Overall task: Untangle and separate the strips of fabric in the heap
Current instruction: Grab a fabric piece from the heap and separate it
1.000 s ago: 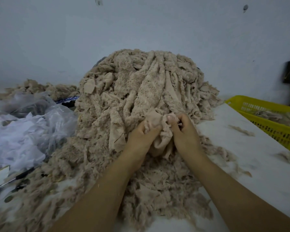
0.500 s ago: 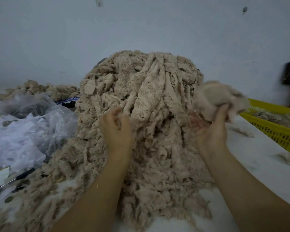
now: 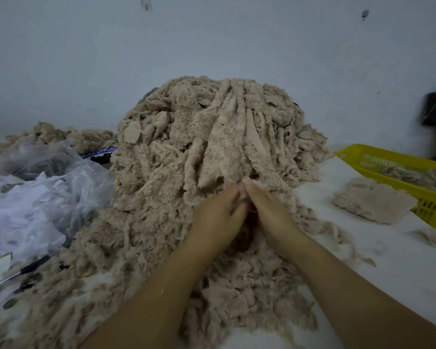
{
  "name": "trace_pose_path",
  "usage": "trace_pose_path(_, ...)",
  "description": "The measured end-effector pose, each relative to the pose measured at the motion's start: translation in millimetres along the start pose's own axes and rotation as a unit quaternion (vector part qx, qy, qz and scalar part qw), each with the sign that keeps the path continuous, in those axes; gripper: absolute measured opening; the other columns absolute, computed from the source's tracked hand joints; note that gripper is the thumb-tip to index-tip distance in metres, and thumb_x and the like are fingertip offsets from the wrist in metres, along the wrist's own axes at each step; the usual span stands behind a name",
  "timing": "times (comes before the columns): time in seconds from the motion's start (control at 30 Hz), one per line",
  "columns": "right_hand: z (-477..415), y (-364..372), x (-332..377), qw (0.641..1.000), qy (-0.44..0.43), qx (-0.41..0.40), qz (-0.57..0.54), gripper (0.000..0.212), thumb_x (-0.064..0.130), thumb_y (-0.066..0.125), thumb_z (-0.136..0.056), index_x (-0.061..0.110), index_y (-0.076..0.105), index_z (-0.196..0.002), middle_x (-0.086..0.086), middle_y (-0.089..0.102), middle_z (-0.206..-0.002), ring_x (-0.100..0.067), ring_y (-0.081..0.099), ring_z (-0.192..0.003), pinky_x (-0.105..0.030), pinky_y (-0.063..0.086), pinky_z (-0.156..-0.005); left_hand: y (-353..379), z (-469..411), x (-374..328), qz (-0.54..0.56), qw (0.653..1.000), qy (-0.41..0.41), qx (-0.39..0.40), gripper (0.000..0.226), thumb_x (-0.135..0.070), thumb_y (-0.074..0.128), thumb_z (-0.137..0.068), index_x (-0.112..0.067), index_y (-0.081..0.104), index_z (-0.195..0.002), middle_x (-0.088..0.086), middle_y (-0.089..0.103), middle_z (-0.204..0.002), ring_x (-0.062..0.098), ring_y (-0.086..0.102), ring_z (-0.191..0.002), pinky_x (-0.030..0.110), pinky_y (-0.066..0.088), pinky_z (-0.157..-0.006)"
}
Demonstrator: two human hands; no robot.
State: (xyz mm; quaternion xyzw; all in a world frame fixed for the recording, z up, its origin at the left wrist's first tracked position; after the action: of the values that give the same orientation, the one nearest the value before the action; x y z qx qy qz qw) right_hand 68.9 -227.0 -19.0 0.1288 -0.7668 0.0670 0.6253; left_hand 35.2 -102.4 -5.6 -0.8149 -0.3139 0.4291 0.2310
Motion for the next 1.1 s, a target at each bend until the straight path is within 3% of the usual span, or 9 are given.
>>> trace_pose_path(0.07,-1,-3,3,0.999,0.034,-0.020,-0.028,0.043,0.058,0.062,-0.083,0.018,0.075,-0.074,-0.001,0.068,-0.069,-0.013,0.068,-0.074,-0.019,0.053,-0.070,11,3,-5,-0.021,0.997,0.054,0.051,0.017,-0.026,0.053,-0.094,-0.011,0.060,-0.092,0.000,0.061,-0.069,0.017,0.054,-0.060,0.037,0.044,-0.055)
trace_pose_path(0.17,-4,-12,4,0.994,0.078,-0.045,-0.065,0.037,0.032,0.056,-0.099,0.028,0.072,-0.066,-0.001,0.065,-0.067,-0.014,0.064,-0.064,-0.028,0.052,-0.063,12,5,-4,0.014,0.995,0.072,0.070,0.031,-0.027,0.058,-0.097,-0.019,0.048,-0.068,-0.005,0.044,-0.055,0.009,0.039,-0.049,0.029,0.029,-0.049)
trace_pose_path(0.37,-4,-16,3,0.990,0.129,-0.040,-0.044,0.034,0.063,0.061,-0.083,0.031,0.072,-0.078,0.006,0.071,-0.081,-0.010,0.069,-0.082,-0.034,0.056,-0.077,11,5,-3,0.051,0.993,0.072,0.077,0.042,-0.029,0.057,-0.100,-0.024,0.047,-0.059,-0.006,0.043,-0.053,0.009,0.038,-0.049,0.029,0.029,-0.050)
trace_pose_path(0.5,-3,-17,1,0.985,0.166,0.022,-0.038,0.033,0.044,0.067,-0.089,0.013,0.068,-0.097,-0.007,0.074,-0.090,-0.019,0.072,-0.088,-0.036,0.057,-0.078,14,6,1,0.081,0.988,0.082,0.102,0.036,-0.025,0.055,-0.100,-0.017,0.053,-0.065,-0.006,0.045,-0.058,0.008,0.041,-0.053,0.026,0.033,-0.052)
trace_pose_path(0.6,-3,-16,0,0.989,0.146,-0.017,-0.020,0.026,0.031,0.058,-0.098,0.005,0.061,-0.098,-0.017,0.071,-0.094,-0.027,0.069,-0.091,-0.045,0.056,-0.087,10,4,3,0.161,0.986,0.010,0.048,0.036,-0.034,0.050,-0.098,-0.030,0.058,-0.063,-0.008,0.056,-0.066,0.002,0.050,-0.059,0.014,0.038,-0.055)
trace_pose_path(0.73,-2,-11,7,0.993,0.105,-0.005,-0.054,0.026,0.037,0.056,-0.098,0.014,0.067,-0.103,-0.010,0.076,-0.095,-0.023,0.073,-0.088,-0.037,0.058,-0.081,6,-3,18,0.185,0.967,-0.176,-0.025,0.033,-0.039,0.050,-0.101,-0.025,0.065,-0.076,-0.006,0.065,-0.072,-0.003,0.058,-0.061,0.011,0.045,-0.056)
trace_pose_path(0.8,2,-6,9,0.994,0.092,0.048,-0.017,0.032,0.045,0.057,-0.096,0.018,0.069,-0.104,-0.013,0.075,-0.101,-0.025,0.072,-0.093,-0.041,0.056,-0.086,5,-6,22,0.248,0.930,-0.271,-0.004,0.029,-0.043,0.049,-0.101,-0.025,0.068,-0.087,-0.004,0.071,-0.083,0.001,0.066,-0.073,0.019,0.053,-0.067)
trace_pose_path(0.93,7,9,5,0.974,0.026,0.107,0.200,0.047,0.054,0.051,-0.096,0.010,0.066,-0.098,-0.012,0.067,-0.086,-0.020,0.056,-0.077,-0.040,0.047,-0.073,-3,-11,21,0.554,0.753,-0.354,0.025,0.035,-0.041,0.054,-0.099,-0.014,0.076,-0.091,0.004,0.074,-0.085,0.016,0.072,-0.080,0.031,0.057,-0.069)
trace_pose_path(1.1,6,10,7,0.951,0.001,0.151,0.271,0.042,0.050,0.048,-0.098,0.019,0.046,-0.068,0.010,0.040,-0.061,-0.009,0.038,-0.059,-0.029,0.033,-0.058,-9,-11,22,0.589,0.717,-0.373,-0.003,0.031,-0.022,0.059,-0.097,-0.002,0.066,-0.119,0.014,0.068,-0.099,0.024,0.067,-0.092,0.035,0.057,-0.077)
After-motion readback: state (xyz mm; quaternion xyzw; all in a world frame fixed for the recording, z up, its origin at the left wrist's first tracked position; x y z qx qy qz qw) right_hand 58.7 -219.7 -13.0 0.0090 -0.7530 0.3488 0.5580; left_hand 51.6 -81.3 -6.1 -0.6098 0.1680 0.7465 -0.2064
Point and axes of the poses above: each hand's wrist, its own z-axis away from the middle knuckle, its own y-axis out of the palm, x = y × z, the point moved 1 cm from there along -z, towards the middle knuckle
